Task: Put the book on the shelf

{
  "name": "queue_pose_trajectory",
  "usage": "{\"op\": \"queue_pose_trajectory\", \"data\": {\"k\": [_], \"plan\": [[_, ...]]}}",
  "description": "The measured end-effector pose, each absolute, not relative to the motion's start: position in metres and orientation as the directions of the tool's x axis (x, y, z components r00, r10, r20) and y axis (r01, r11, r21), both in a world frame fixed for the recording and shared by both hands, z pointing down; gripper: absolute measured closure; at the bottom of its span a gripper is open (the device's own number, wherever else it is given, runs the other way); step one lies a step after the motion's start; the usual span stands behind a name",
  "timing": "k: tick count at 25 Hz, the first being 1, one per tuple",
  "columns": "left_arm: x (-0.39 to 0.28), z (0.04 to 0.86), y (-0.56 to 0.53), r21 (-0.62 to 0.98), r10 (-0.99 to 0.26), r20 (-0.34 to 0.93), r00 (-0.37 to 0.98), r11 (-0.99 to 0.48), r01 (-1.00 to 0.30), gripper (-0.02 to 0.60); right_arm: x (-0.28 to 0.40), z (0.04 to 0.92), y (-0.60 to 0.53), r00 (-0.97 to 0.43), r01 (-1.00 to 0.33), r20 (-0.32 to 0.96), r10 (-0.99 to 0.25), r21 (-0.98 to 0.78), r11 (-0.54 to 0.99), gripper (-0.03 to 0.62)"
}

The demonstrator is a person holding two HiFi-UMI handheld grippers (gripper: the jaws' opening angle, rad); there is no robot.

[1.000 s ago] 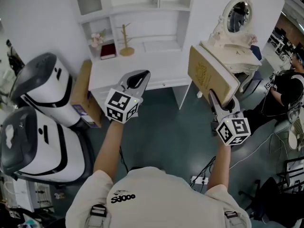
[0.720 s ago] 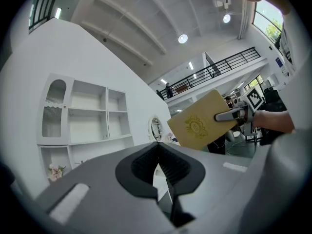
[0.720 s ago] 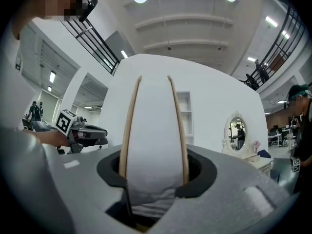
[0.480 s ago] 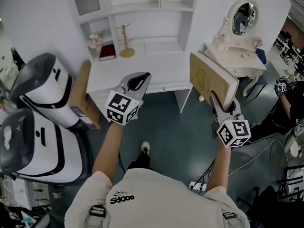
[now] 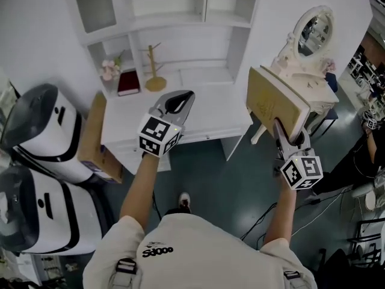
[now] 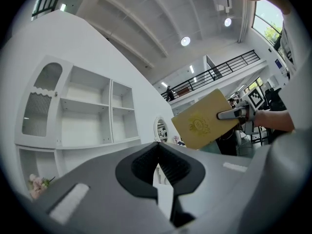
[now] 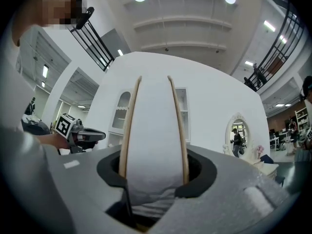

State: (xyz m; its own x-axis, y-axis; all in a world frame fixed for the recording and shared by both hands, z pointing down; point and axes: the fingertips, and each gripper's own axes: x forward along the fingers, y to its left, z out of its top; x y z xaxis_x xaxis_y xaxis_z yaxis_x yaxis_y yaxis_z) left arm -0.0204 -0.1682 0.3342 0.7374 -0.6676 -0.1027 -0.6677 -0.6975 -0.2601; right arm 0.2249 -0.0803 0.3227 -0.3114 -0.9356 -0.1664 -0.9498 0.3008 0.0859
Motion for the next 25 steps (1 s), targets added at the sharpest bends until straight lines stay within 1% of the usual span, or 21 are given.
{"op": "queue_pose_trajectory", "data": {"k": [8,13,19,25], "plan": [[-0.025,0.305,-0.264,-0.292,-0.649,-0.115,0.752,-0.702,-0.65,0.563,0.221,0.293,-0.176,-0.294,-0.955,-0.218,-0.931,0.109,0.276,0.387],[-0.032,0.295,-0.314,-0.301,-0.644,-0.111,0.757,-0.704,-0.643,0.563,0.216,0.264,-0.229,-0.298,-0.948,-0.248,-0.922,0.189,0.256,0.387],[-0.032,0.286,-0.362,-0.31,-0.629,-0.075,0.774,-0.723,-0.617,0.563,0.216,0.219,-0.276,-0.29,-0.938,-0.3,-0.909,0.277,0.208,0.387],[-0.026,0.273,-0.399,-0.33,-0.622,-0.073,0.78,-0.723,-0.607,0.563,0.22,0.188,-0.328,-0.323,-0.913,-0.313,-0.893,0.352,0.207,0.387]]}}
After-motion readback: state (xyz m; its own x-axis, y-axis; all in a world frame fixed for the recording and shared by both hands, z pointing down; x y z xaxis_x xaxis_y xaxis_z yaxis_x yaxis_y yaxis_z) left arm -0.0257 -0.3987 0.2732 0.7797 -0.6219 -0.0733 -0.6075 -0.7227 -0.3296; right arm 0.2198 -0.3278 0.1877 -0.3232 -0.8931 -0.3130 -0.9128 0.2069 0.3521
